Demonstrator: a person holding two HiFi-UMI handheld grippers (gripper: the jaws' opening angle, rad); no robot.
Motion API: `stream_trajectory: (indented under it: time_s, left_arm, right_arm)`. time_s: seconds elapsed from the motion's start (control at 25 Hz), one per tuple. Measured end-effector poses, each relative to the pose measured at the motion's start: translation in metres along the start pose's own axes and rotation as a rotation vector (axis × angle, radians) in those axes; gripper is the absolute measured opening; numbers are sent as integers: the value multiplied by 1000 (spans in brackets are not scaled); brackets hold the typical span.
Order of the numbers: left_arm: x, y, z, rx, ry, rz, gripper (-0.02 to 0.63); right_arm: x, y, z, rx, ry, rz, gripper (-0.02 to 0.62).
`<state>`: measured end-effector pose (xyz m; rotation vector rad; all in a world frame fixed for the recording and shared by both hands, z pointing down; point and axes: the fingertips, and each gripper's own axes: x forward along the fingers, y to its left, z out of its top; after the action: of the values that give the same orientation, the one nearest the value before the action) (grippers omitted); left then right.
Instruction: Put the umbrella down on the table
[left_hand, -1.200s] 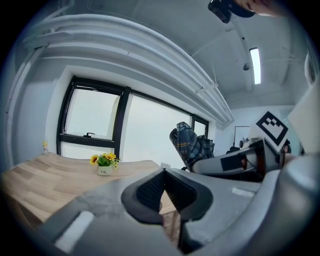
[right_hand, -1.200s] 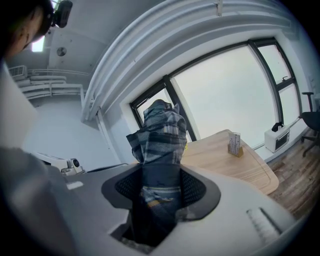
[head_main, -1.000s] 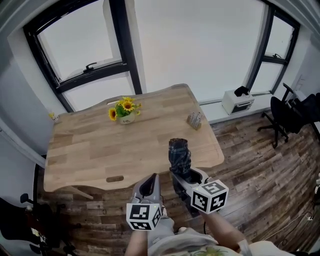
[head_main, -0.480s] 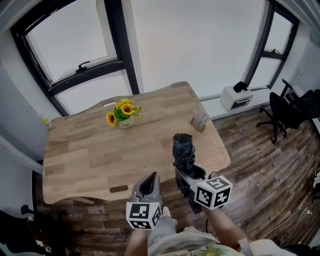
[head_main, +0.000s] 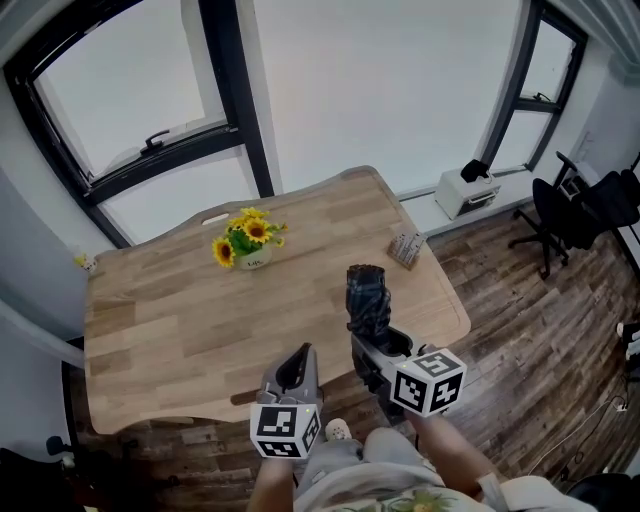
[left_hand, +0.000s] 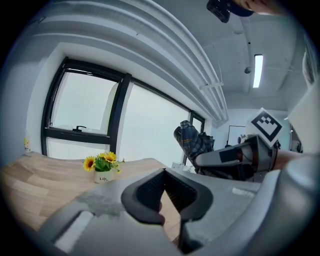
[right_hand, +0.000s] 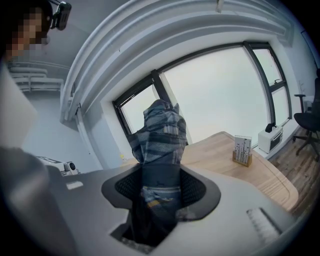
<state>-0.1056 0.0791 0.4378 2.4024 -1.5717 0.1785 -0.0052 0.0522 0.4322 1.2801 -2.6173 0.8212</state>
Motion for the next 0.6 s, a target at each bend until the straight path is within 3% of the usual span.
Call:
stream_trajectory:
  time_s: [0.6]
  left_arm:
    - [23,20,0,-32,1,-15,3]
  right_arm:
    - [23,1,14,-14,12,13,195]
